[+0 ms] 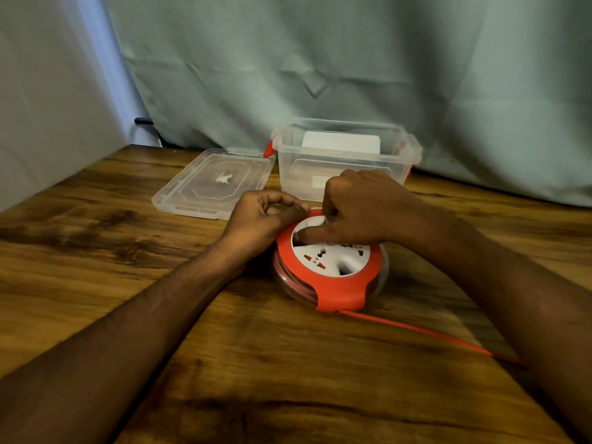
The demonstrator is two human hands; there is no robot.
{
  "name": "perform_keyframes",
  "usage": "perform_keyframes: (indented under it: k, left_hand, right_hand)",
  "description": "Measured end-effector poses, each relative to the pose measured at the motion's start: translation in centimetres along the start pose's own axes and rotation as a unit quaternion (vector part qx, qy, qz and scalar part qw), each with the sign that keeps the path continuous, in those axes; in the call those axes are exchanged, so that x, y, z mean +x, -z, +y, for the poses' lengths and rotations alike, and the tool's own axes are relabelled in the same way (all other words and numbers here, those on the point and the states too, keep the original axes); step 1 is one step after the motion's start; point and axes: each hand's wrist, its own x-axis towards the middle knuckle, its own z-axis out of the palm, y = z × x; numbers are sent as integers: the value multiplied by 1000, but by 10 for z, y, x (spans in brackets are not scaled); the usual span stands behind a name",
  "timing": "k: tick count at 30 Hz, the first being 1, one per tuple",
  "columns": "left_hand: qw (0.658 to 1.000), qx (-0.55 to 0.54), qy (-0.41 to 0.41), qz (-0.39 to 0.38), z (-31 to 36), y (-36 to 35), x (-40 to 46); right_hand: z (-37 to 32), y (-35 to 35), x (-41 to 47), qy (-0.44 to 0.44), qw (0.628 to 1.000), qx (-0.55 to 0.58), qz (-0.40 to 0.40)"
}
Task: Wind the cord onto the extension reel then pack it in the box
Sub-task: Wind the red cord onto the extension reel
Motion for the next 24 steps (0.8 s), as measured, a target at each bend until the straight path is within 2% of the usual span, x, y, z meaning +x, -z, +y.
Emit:
perform_keyframes:
  k: [3,7,10,12,19,24]
  left_hand:
    - [1000,3,1,1,1,0,-1]
    - [1000,0,4,-5,2,1,-2]
    - [1000,-7,4,-15,3,2,-2]
    - [1000,2,4,-19,3,3,-1]
    - [1000,-11,10,-16,3,1,0]
    - [1000,-11,3,-25,3,1,-2]
  right_hand:
    - [0,4,0,7,1000,1,-14]
    - [2,22,-2,74,996,42,-32]
    - [2,34,-3,108,966,179,-153]
    - [3,34,-4,98,949,216,-209]
    - [5,33,-4,81,935,210,-274]
    - [2,33,-5,76,956,161,-233]
